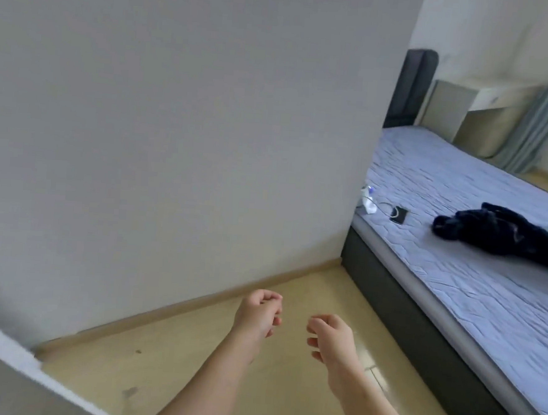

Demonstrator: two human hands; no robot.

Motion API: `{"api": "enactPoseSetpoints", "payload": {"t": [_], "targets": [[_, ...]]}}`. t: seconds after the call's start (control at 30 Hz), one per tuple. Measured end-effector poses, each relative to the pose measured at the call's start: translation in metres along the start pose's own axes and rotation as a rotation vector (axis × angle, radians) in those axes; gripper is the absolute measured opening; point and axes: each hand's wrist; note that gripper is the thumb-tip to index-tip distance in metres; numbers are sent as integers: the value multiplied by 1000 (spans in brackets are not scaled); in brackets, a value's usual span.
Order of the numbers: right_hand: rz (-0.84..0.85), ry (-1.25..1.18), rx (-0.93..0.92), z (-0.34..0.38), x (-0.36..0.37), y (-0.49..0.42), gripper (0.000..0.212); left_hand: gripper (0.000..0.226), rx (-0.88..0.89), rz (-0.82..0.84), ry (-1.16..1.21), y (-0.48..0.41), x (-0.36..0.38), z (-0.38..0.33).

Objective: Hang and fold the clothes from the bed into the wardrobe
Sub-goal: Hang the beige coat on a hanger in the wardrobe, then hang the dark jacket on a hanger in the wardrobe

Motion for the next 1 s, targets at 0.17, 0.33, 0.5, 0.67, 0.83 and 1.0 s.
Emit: {"api": "enactPoseSetpoints", "payload": {"t": [0.17, 0.33, 0.5, 0.67, 0.83, 1.0], "targets": [[-167, -66, 108, -7, -70, -65, 11, 17, -26, 176, -79, -63, 88, -14], [-254, -95, 275, -7, -121, -119, 9, 18, -79, 297, -152, -115, 157, -33], [-330, -156, 304, 1, -165, -158, 8, 17, -102, 422, -263, -146, 230, -46], [-398, -270, 346, -14, -211, -176, 10, 18, -118, 533, -356, -156, 303, -43], [-469, -380, 380, -38, -282, -190, 10, 17, -139, 594, -401, -154, 386, -28], [-474, -377, 391, -61, -378, -211, 10, 15, -110, 613, -450, -145, 486, -20]]}}
Point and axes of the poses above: each hand's wrist, its own y-axis away from the middle knuckle, its own x-axis out of the palm, z = x × y, and after that the axes turned 10 degrees about y, right-handed
